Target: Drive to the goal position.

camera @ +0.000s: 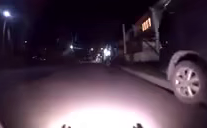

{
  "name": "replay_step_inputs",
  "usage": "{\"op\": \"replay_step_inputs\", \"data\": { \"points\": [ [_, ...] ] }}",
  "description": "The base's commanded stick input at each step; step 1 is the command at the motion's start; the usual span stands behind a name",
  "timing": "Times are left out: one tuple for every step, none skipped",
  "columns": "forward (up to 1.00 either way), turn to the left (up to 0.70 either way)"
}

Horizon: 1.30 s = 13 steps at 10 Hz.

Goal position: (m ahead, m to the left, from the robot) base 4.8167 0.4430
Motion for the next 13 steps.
{"op": "replay_step_inputs", "data": {
  "points": [
    [0.6,0.0],
    [0.6,0.0],
    [0.6,0.0],
    [0.6,0.0],
    [0.6,0.0],
    [0.6,0.0],
    [0.6,0.0],
    [0.6,0.0],
    [0.6,0.0],
    [0.6,0.0],
    [0.6,0.0],
    [0.6,0.0],
    [0.6,0.0]
  ]
}}
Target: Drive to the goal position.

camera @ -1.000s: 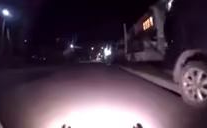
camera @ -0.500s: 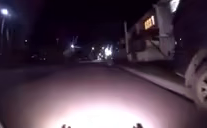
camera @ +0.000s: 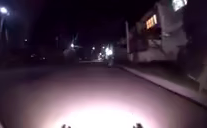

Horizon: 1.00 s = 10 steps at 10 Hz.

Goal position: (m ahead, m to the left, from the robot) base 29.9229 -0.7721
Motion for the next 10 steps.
{"op": "replay_step_inputs", "data": {
  "points": [
    [0.6,0.0],
    [0.6,0.0],
    [0.6,0.0],
    [0.6,0.0],
    [0.6,0.0],
    [0.6,0.0],
    [0.6,0.0],
    [0.6,0.0],
    [0.6,0.0],
    [0.6,0.0]
  ]
}}
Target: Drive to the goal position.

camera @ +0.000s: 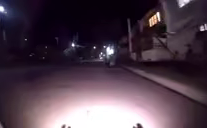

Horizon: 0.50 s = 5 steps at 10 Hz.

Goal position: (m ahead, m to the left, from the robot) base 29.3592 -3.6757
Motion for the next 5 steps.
{"op": "replay_step_inputs", "data": {
  "points": [
    [0.6,0.0],
    [0.6,0.0],
    [0.6,0.0],
    [0.6,0.0],
    [0.6,0.0]
  ]
}}
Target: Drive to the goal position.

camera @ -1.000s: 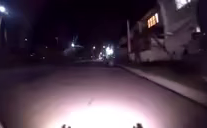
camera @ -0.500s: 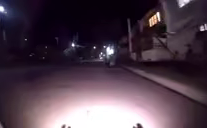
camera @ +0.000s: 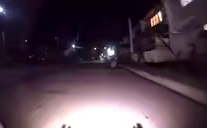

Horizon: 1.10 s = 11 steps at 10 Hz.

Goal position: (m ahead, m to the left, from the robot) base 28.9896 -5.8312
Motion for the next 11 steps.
{"op": "replay_step_inputs", "data": {
  "points": [
    [0.6,0.0],
    [0.6,0.0],
    [0.6,0.0],
    [0.6,0.0],
    [0.6,0.0],
    [0.6,0.0],
    [0.6,0.0],
    [0.6,0.0],
    [0.6,0.0],
    [0.6,-0.15],
    [0.6,-0.15]
  ]
}}
